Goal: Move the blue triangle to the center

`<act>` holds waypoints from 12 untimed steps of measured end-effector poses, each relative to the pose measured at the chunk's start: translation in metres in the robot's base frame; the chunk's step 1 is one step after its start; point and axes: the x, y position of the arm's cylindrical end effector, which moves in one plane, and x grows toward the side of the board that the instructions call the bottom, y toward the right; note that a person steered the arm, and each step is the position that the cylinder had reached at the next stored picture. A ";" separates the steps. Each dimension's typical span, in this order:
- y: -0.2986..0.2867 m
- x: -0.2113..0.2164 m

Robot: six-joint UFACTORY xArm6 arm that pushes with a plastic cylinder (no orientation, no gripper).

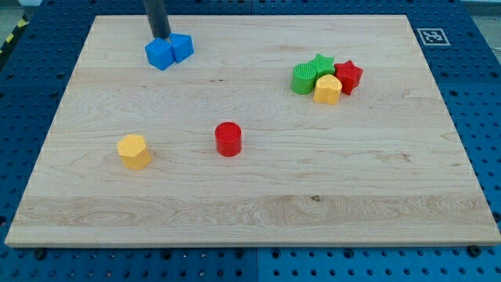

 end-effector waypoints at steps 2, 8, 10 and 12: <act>0.033 0.030; 0.050 0.019; 0.069 0.020; 0.078 0.021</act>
